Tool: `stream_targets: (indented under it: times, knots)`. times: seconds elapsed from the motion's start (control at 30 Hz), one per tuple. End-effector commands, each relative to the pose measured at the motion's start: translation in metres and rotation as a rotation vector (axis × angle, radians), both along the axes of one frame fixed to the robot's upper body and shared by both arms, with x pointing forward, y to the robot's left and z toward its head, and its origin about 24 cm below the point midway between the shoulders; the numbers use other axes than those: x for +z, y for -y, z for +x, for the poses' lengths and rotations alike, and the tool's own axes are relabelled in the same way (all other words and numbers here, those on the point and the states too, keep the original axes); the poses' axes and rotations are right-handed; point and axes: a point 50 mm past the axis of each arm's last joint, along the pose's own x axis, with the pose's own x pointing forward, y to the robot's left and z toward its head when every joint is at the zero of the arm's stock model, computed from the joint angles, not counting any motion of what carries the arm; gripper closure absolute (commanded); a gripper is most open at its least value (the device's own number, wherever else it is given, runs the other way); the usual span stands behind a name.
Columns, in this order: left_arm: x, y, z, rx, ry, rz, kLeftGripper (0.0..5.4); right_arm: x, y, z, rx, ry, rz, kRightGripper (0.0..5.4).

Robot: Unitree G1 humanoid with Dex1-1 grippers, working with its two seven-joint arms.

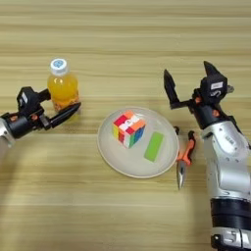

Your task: Move the objects on the table

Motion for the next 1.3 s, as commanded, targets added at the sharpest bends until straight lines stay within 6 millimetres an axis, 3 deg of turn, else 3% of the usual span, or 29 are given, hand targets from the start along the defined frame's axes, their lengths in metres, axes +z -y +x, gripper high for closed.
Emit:
stream_targets:
  times: [0.03,0.27,0.63,0.97,1.3]
  knots:
    - [0.015,0.006,0.012,0.1,0.066,-0.041,2.02,-0.005,0.003,0.006,-0.053,0.027,0.012,0.0]
    - [0.015,0.016,0.032,0.336,0.062,-0.093,2.02,-0.013,0.004,0.01,-0.066,0.03,0.016,0.0]
    - [-0.011,0.022,0.056,0.611,-0.05,-0.1,2.02,-0.014,0.003,0.01,-0.073,0.045,0.022,0.0]
    - [-0.029,0.015,0.054,0.765,-0.067,-0.126,2.02,-0.019,0.002,0.008,-0.069,0.031,0.03,0.0]
    - [-0.041,0.014,0.043,0.791,-0.06,-0.125,2.02,-0.023,0.001,0.007,-0.064,0.014,0.04,0.0]
